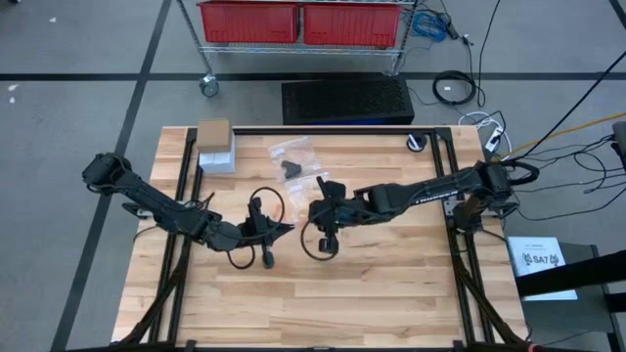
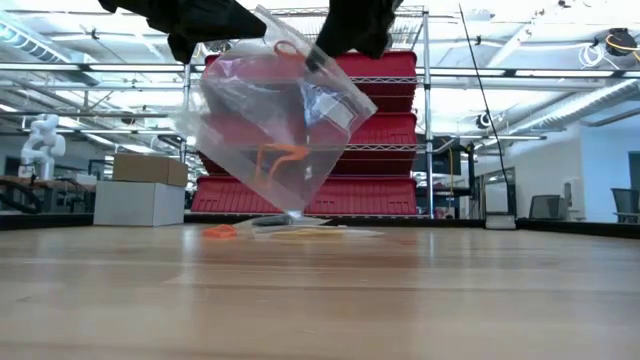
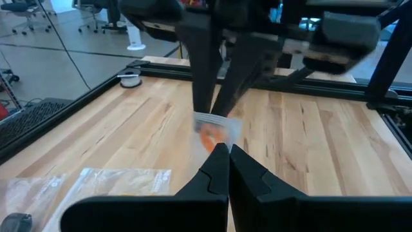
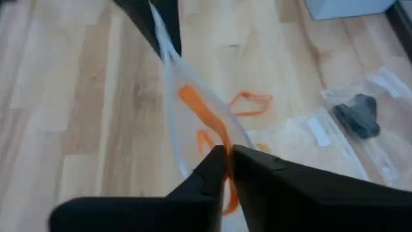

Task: Sort rubber bands
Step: Put the bottom orange rubber band into the transparent zip bag, then put the left orange rubber band into the transparent zip bag

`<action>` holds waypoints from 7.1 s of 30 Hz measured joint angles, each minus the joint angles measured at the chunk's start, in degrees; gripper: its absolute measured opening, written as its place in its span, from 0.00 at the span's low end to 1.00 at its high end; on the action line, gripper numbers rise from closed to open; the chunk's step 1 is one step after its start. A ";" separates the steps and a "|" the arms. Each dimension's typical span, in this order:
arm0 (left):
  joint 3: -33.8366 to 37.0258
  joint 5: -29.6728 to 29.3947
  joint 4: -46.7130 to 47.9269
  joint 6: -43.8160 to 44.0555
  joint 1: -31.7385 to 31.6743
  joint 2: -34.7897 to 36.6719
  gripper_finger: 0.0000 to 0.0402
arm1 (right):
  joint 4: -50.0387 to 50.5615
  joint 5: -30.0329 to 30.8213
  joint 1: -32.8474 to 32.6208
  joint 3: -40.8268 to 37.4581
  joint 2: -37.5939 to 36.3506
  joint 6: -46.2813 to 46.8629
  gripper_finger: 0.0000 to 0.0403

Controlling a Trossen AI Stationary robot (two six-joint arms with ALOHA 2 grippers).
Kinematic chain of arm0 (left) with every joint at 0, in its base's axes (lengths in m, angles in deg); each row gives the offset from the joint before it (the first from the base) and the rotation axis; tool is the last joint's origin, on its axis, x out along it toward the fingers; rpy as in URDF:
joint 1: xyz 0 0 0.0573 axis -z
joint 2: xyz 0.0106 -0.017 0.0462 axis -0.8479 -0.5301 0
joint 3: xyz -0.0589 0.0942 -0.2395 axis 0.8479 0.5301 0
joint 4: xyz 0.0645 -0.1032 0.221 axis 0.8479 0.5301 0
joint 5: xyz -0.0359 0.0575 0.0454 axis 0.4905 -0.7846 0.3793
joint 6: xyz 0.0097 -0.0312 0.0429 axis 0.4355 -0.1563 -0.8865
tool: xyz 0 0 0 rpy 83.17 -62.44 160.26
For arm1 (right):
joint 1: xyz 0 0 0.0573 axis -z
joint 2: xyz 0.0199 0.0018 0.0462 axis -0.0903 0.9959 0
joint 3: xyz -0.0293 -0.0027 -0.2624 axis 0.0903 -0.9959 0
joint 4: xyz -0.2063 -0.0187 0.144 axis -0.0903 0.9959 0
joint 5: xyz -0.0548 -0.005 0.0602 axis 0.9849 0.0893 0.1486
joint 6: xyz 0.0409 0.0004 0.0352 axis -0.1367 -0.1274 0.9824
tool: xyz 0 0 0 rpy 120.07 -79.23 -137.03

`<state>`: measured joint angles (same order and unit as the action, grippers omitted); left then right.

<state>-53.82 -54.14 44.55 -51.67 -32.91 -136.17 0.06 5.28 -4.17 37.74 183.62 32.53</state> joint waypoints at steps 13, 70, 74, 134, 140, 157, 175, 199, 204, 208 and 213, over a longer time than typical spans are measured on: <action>0.00 -0.04 -0.13 -0.01 0.00 0.00 0.00 | 4.95 -1.59 -1.87 7.91 -0.28 1.14 0.44; 0.02 -35.04 54.65 24.01 17.83 33.05 0.00 | -13.54 6.79 5.40 20.09 38.86 21.39 0.66; 0.02 -35.01 54.83 24.05 17.93 33.07 0.00 | -8.70 8.04 5.45 24.66 42.03 21.84 0.57; 0.02 -28.94 51.06 26.92 19.37 25.98 0.00 | -2.97 6.88 0.84 25.68 41.16 14.85 0.09; 0.03 -28.63 50.30 27.00 19.37 23.58 0.00 | -1.52 5.32 -2.28 25.10 38.22 12.01 0.01; 0.02 -22.51 49.30 24.95 19.37 22.73 0.00 | -3.86 15.97 -8.97 25.47 16.92 -0.93 0.00; 0.02 -20.12 42.70 18.86 19.37 22.73 0.00 | 1.89 9.01 -2.70 25.36 17.66 -0.96 0.00; 0.02 -18.23 34.13 13.35 16.20 19.43 0.00 | -3.20 2.16 0.66 25.40 18.04 -1.23 0.00; 0.02 -17.41 33.53 13.32 14.77 18.66 0.00 | -3.26 -0.17 0.66 25.40 18.11 -1.63 0.00; 0.02 -16.08 32.76 12.17 14.67 18.64 0.00 | -2.51 -0.58 1.02 25.49 18.78 -2.81 0.00; 0.02 -15.59 32.81 11.68 14.67 18.67 0.00 | -2.17 -2.84 2.00 25.51 19.81 -2.90 0.00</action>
<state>-53.80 -69.74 77.36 -39.99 -18.24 -117.51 -2.12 2.44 -2.18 63.25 203.43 29.63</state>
